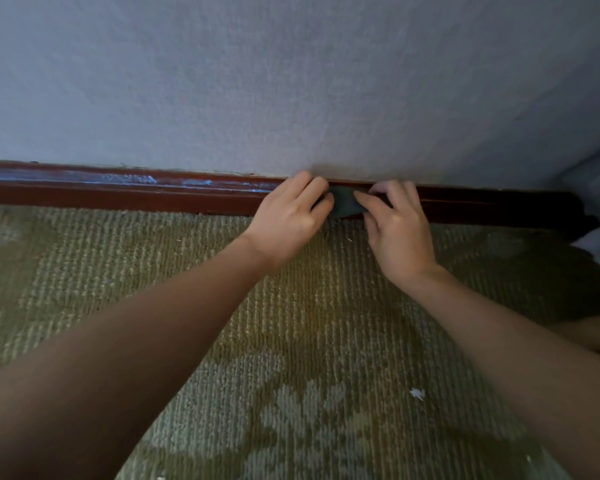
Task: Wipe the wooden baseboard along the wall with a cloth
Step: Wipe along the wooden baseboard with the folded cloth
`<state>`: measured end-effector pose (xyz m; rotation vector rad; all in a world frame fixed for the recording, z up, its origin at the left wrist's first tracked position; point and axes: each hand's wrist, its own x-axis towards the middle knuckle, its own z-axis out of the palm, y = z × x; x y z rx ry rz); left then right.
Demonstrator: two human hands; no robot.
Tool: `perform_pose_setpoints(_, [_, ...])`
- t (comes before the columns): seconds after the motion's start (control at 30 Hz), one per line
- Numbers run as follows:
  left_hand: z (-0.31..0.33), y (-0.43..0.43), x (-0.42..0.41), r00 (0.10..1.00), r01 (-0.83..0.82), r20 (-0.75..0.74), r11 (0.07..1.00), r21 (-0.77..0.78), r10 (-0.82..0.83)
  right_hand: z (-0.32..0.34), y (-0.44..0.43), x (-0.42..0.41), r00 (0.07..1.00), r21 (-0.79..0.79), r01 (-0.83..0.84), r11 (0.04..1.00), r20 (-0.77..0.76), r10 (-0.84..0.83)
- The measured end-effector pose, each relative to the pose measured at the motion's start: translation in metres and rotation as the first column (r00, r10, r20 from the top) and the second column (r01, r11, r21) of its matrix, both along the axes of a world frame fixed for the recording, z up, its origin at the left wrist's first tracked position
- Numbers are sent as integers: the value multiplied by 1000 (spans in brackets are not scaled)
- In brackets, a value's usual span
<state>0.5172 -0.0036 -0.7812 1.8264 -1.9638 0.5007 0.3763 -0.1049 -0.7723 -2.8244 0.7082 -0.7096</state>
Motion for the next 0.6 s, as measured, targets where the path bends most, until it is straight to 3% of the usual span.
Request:
perform_pose_setpoints(0.27, [-3,7,7,999,-19,45,999,-32,20,-2,9,9,999,-4,-33,999,-11,33])
perform_pose_setpoints(0.5, [8,7,14,991,36,129,998,47,-42,-1,22,19,997,48,75,996,-10,-75])
perform_pose_setpoints(0.6, [14,6,13,985,35,163,994,103,-52,4,20,17,998,36,46,998,-53,-44])
